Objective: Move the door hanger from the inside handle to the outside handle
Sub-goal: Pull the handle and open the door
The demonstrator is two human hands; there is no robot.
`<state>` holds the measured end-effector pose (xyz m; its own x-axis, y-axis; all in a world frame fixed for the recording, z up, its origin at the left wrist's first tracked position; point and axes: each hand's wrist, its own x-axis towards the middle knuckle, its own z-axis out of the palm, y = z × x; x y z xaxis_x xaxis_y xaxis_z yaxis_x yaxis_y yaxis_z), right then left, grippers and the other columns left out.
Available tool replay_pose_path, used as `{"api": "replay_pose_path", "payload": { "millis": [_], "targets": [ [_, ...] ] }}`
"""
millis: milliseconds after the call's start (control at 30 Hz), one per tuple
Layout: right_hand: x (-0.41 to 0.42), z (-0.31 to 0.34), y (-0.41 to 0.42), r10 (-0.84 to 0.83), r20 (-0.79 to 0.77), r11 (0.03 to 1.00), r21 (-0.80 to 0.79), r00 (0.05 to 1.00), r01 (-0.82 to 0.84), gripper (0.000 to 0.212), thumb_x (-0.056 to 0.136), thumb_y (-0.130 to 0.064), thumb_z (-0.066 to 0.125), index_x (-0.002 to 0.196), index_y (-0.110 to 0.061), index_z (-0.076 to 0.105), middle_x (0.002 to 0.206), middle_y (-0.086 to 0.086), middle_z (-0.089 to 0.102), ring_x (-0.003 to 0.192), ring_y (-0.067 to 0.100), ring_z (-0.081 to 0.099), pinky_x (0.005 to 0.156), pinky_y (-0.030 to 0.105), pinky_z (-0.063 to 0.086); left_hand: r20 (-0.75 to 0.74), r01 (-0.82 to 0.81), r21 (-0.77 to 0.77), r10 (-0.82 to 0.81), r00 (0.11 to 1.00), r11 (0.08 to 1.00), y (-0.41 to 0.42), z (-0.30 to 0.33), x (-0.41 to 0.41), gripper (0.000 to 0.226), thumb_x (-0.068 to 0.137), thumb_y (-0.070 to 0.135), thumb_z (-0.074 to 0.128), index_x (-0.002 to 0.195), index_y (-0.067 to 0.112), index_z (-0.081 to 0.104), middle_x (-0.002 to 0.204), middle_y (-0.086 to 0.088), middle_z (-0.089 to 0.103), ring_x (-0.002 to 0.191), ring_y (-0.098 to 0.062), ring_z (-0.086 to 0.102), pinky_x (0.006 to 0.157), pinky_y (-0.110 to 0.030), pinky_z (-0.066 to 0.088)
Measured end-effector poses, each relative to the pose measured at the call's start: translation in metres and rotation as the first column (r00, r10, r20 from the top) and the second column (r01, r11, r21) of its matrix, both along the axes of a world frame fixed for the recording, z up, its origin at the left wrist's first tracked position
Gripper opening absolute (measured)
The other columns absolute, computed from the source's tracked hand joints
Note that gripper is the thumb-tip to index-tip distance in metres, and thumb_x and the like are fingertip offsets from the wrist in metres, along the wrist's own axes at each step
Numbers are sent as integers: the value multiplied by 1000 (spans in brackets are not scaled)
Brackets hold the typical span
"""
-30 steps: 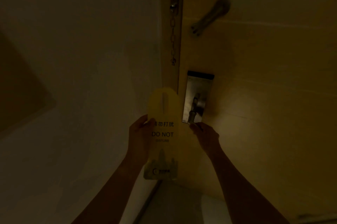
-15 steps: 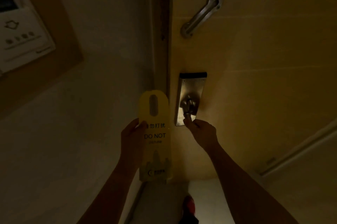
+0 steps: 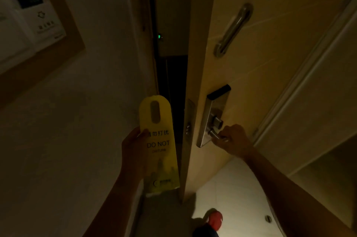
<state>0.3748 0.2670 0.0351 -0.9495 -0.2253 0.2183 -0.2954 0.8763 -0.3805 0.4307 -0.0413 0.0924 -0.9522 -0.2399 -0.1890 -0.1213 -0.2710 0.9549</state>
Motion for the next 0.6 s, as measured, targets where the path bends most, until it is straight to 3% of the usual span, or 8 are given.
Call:
{"api": "replay_pose_path", "payload": {
  "millis": [133, 267, 333, 400, 500, 600],
  "targets": [
    [45, 11, 38, -9, 69, 999, 47, 998, 6, 30, 82, -44, 66, 74, -15, 73, 75, -1, 68, 74, 15, 60, 90, 37, 36, 17, 65, -23, -65, 998, 998, 22, 7, 10, 17, 93, 13, 57, 104, 5, 66, 105, -32, 65, 96, -54, 63, 84, -75, 46],
    [97, 16, 68, -57, 65, 997, 63, 996, 53, 26, 81, -41, 66, 85, -17, 76, 98, 4, 66, 96, 13, 47, 98, 35, 29, 33, 197, -224, -194, 980, 955, 51, 14, 20, 15, 93, 30, 56, 89, 21, 67, 95, -14, 69, 90, -36, 66, 89, -64, 51],
    [126, 18, 81, -129, 84, 991, -10, 988, 130, 20, 81, -37, 68, 89, -21, 77, 120, 7, 61, 117, 17, 43, 102, 28, 30, 49, 267, -184, -263, 964, 946, 66, 14, 21, 17, 94, 27, 56, 101, 18, 69, 98, -18, 72, 90, -40, 68, 87, -64, 52],
    [156, 17, 97, -226, 68, 969, -86, 972, 231, 21, 80, -39, 68, 98, -31, 74, 137, -4, 48, 133, 9, 28, 104, 15, 18, 71, 323, -125, -316, 946, 938, 84, 11, 18, 24, 95, 21, 55, 114, 11, 66, 106, -24, 70, 97, -45, 67, 89, -65, 50],
    [200, 13, 115, -398, 72, 912, -82, 915, 403, 36, 77, -55, 58, 111, -45, 65, 145, -20, 29, 136, 4, 16, 106, 28, 17, 103, 385, -56, -378, 920, 921, 115, 7, 17, 30, 95, 16, 55, 122, 6, 61, 116, -28, 65, 107, -47, 62, 96, -67, 44],
    [235, 4, 128, -580, 145, 792, -131, 802, 596, 44, 77, -58, 53, 120, -48, 57, 154, -15, 24, 140, 13, 19, 107, 39, 26, 106, 481, -39, -475, 874, 876, 151, 3, 18, 29, 95, 18, 55, 122, 10, 61, 116, -25, 66, 106, -44, 63, 97, -67, 43]
  ]
}}
